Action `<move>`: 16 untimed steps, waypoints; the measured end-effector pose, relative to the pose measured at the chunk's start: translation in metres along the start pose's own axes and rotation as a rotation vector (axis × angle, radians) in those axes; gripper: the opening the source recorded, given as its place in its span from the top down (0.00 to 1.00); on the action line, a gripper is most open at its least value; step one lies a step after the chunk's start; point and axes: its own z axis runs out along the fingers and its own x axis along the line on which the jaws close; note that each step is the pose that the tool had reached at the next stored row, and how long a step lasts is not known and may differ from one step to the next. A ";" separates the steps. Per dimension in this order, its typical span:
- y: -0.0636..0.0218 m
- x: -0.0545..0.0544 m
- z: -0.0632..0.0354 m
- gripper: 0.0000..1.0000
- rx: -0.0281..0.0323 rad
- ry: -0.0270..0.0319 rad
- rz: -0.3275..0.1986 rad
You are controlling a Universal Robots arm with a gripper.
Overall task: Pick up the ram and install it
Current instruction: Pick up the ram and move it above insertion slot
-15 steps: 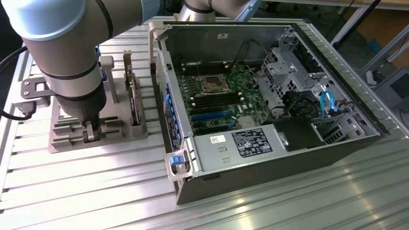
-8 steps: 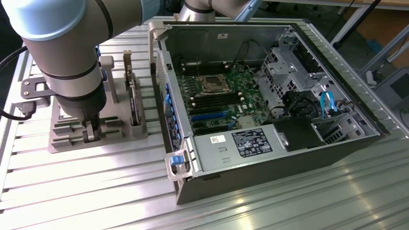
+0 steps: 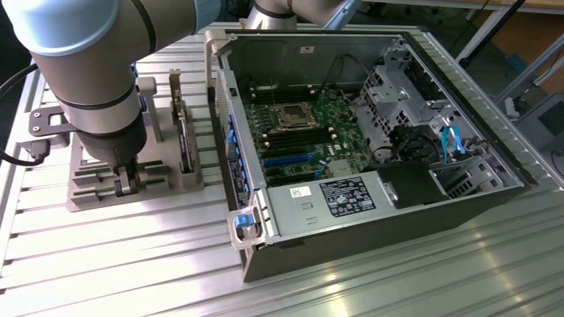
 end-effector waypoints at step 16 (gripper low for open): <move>0.0002 0.000 -0.0050 0.87 0.0002 -0.0005 0.013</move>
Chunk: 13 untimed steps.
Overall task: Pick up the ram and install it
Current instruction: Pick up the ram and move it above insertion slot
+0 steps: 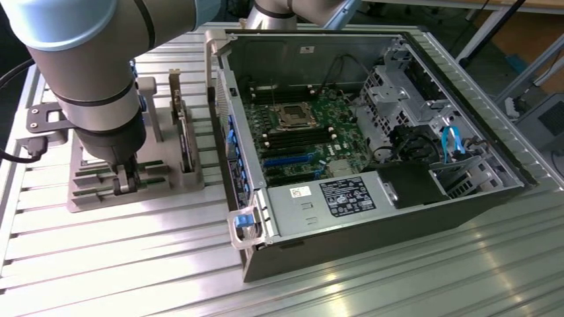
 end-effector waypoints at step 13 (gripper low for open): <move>0.0000 0.000 -0.0001 0.87 0.0005 -0.0009 0.020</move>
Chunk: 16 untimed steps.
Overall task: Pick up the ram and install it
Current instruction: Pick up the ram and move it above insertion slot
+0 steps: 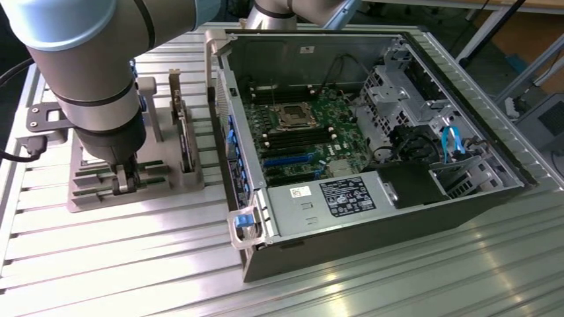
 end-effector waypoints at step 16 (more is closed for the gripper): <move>0.0005 0.000 -0.0120 0.87 0.0005 -0.0010 0.022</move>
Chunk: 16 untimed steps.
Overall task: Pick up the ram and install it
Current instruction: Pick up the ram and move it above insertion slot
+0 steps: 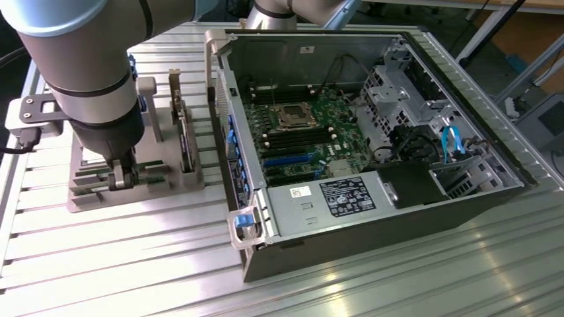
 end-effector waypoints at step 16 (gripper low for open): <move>0.0009 -0.001 -0.0327 0.87 0.0001 -0.0004 0.011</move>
